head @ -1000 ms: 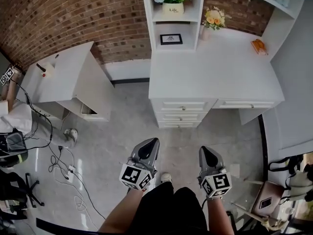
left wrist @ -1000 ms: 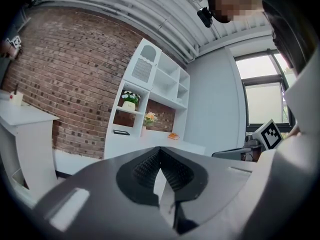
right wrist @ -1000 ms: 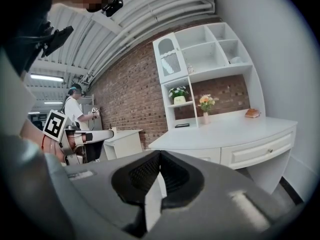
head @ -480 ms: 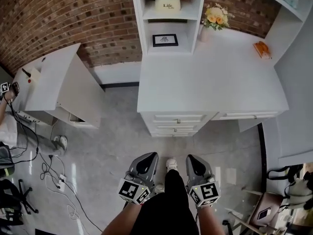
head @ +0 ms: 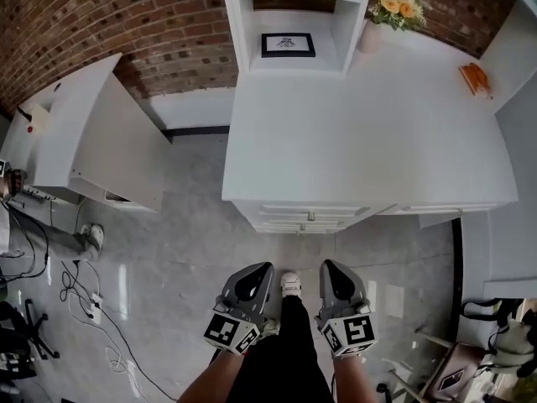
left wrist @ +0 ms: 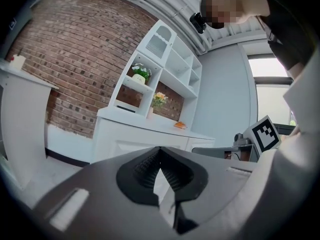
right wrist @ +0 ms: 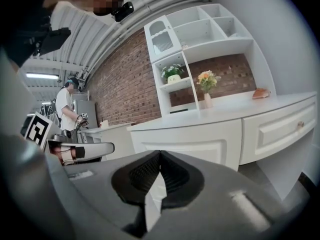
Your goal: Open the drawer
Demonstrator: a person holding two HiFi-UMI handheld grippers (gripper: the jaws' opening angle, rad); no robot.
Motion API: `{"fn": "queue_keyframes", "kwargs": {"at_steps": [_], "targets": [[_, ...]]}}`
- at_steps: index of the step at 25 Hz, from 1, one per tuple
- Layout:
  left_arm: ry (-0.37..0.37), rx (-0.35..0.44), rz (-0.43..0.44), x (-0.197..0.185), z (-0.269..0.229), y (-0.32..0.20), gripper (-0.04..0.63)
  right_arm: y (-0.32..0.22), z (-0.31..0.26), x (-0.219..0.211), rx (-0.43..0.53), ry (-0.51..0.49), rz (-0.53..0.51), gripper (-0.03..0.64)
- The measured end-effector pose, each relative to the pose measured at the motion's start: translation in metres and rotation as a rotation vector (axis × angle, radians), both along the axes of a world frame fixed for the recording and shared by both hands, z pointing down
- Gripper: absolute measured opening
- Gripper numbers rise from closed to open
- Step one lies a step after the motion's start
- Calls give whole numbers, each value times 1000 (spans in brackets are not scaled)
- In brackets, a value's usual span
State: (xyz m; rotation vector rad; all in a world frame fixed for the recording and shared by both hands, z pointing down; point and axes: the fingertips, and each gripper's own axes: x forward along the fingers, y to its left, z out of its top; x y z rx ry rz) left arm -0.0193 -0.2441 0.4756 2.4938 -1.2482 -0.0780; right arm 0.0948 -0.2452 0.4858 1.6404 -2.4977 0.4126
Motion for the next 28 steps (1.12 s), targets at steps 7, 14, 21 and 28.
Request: {"fn": "queue_keyframes", "kwargs": {"at_steps": [7,14,21,28], "targets": [[9,-27,-33,-2,32,-29,3,-33,33,-13,-11,26,-8,0],[-2,-29,-22,5,59,-55,3,-65,59,-21,-15,69,3,2],[0,-42,-10,17,80,-69,3,-86,85,-12,-55,86,73,49],[-3,-66,-20,18,95,-73,3,-103,100,-16,-91,88,115,101]]}}
